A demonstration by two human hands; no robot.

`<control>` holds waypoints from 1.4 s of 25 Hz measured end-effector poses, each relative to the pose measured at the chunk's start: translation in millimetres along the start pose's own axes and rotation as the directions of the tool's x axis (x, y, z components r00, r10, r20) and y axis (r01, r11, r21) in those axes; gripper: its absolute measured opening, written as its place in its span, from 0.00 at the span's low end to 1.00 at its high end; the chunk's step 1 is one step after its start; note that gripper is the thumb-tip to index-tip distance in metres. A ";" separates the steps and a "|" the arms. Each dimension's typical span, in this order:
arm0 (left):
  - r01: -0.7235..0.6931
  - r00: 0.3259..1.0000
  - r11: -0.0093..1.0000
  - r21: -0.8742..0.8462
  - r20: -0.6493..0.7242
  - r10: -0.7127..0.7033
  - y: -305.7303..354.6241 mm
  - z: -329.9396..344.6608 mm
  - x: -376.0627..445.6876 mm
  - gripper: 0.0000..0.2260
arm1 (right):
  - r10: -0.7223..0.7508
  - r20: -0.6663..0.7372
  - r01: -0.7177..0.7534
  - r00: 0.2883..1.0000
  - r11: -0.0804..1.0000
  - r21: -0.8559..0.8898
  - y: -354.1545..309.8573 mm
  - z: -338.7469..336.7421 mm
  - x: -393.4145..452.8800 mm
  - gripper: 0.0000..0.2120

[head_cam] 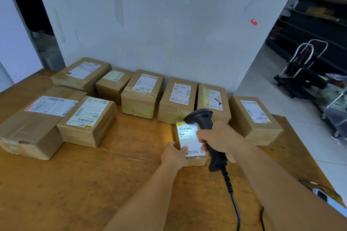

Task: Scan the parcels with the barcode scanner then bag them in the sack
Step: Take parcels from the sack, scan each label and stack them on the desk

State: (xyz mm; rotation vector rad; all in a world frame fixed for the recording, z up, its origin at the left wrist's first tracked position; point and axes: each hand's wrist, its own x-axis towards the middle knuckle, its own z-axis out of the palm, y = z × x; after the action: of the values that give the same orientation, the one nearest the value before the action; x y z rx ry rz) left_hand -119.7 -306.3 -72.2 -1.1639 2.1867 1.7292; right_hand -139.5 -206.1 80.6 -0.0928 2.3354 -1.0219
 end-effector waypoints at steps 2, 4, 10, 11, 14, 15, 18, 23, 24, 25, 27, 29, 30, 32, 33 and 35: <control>-0.001 1.000 1.000 -0.002 0.000 0.001 0.2 0.3 0.6 0.24 | 0.001 -0.003 -0.001 1.000 1.000 -0.009 2.0 -1.0 2.3 0.06; -0.002 1.000 1.000 -0.003 -0.002 0.002 0.5 0.1 0.3 0.23 | -0.007 -0.001 0.007 1.000 1.000 -0.017 4.8 -2.0 4.7 0.07; -0.004 1.000 0.999 0.035 0.006 0.003 1.1 2.5 -0.9 0.19 | -0.044 -0.063 0.047 0.997 0.998 0.047 11.3 -3.8 8.5 0.07; -0.008 1.000 0.999 0.046 0.011 0.007 1.0 2.7 -0.7 0.18 | -0.034 -0.104 0.041 0.994 0.997 0.068 16.0 -2.8 13.0 0.09; -0.016 0.999 0.999 0.045 0.031 0.014 -2.0 3.0 1.9 0.16 | -0.010 -0.179 0.016 0.984 0.999 0.033 40.8 9.9 31.3 0.19; -0.023 0.999 0.999 0.034 0.034 0.021 -2.8 3.0 2.2 0.16 | 0.006 -0.183 0.001 0.983 0.999 0.034 50.1 17.2 36.2 0.19; -0.057 0.998 0.996 -0.069 0.019 0.058 -5.8 0.5 -3.6 0.17 | 0.030 -0.182 -0.014 0.983 0.996 0.088 68.2 39.3 41.6 0.18; -0.134 0.991 0.941 -0.312 -0.046 0.125 -9.3 -23.4 -44.1 0.20 | -0.037 -0.211 0.075 0.977 0.981 0.178 76.0 58.9 16.9 0.12; -0.161 0.986 0.934 -0.319 -0.082 0.142 -12.4 -29.4 -54.9 0.20 | -0.051 -0.215 0.092 0.975 0.978 0.186 78.1 61.9 7.6 0.11; -0.178 0.982 0.927 -0.330 -0.125 0.144 -16.9 -35.8 -68.6 0.20 | -0.066 -0.210 0.108 0.975 0.975 0.195 79.7 64.9 -4.1 0.12; -0.189 0.968 0.920 -0.343 -0.223 0.116 -35.2 -47.9 -103.0 0.19 | -0.133 -0.170 0.164 0.976 0.970 0.179 82.1 72.3 -33.9 0.14; -0.186 0.946 0.922 -0.340 -0.316 0.074 -61.4 -58.5 -141.1 0.20 | -0.228 -0.109 0.243 0.967 0.958 0.151 83.5 83.6 -66.5 0.16; -0.174 0.935 0.919 -0.354 -0.353 0.041 -77.7 -63.1 -159.6 0.20 | -0.270 -0.074 0.278 0.960 0.948 0.152 84.2 90.8 -84.9 0.17; -0.167 0.905 0.895 -0.414 -0.424 -0.028 -110.7 -74.6 -195.7 0.20 | -0.335 0.003 0.331 0.942 0.931 0.156 87.8 109.0 -120.9 0.16; -0.168 0.888 0.881 -0.443 -0.456 -0.060 -126.2 -81.9 -211.7 0.20 | -0.362 0.044 0.353 0.931 0.924 0.149 90.0 120.4 -136.6 0.16; -0.162 0.851 0.859 -0.485 -0.510 -0.127 -159.3 -99.1 -242.1 0.17 | -0.410 0.127 0.396 0.903 0.910 0.121 93.1 147.5 -165.6 0.16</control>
State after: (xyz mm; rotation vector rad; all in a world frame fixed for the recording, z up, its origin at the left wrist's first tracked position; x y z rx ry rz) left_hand 183.4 -283.0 -35.2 -1.9594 2.0191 2.3163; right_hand 91.9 -189.6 17.0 -0.6207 2.1717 -1.2698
